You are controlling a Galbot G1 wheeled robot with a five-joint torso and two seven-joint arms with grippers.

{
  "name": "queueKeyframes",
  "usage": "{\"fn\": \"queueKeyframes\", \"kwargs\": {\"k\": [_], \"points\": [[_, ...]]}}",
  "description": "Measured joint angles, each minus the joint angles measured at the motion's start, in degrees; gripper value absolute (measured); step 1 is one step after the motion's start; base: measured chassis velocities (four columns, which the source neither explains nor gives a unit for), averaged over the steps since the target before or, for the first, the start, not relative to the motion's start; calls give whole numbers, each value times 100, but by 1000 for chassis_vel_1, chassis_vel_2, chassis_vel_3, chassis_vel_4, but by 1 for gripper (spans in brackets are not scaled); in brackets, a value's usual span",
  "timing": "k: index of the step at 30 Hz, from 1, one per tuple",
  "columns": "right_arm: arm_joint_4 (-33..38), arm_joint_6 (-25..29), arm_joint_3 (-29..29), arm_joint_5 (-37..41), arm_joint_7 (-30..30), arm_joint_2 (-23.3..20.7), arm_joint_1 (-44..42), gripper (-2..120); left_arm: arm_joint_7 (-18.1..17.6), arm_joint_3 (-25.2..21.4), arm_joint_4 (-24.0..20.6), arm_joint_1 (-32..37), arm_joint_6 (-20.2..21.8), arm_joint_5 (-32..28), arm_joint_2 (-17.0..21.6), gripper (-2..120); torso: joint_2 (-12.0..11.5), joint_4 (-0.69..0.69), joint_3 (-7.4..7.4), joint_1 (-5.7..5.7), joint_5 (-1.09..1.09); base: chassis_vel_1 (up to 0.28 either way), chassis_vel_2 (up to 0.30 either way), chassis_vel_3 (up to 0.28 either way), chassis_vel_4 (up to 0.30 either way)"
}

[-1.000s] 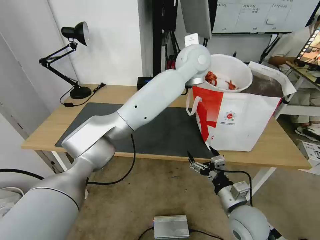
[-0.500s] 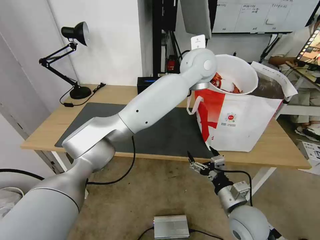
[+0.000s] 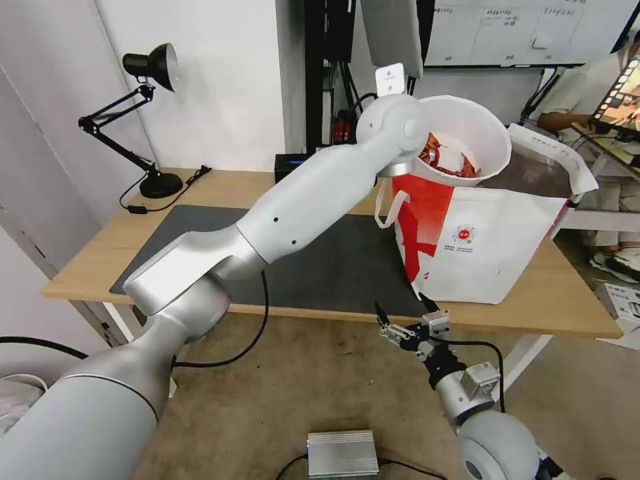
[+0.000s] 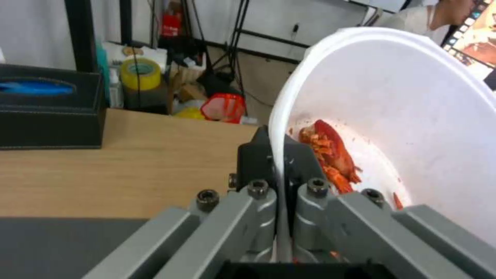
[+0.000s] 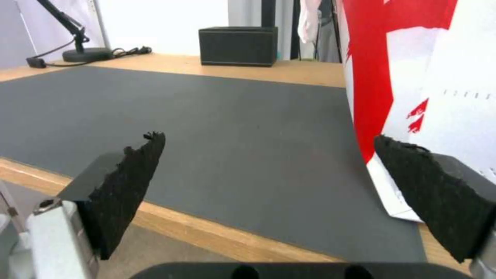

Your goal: Pick up the trash from the table and place it into the takeout bag.

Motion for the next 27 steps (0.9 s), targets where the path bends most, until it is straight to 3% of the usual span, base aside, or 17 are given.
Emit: {"fn": "queueKeyframes", "kwargs": {"k": [14, 27], "points": [[0, 0, 0, 0, 0, 0, 0, 100, 204, 150, -261, 93, -32, 138, 6, 0, 0, -1, 0, 0, 0, 0, 0, 0, 0], [0, 0, 0, 0, 0, 0, 0, 100, 207, 172, -457, 82, 60, 54, 8, 44, 0, 0, 0, 0, 0, 0, 0, 0, 0]]}}
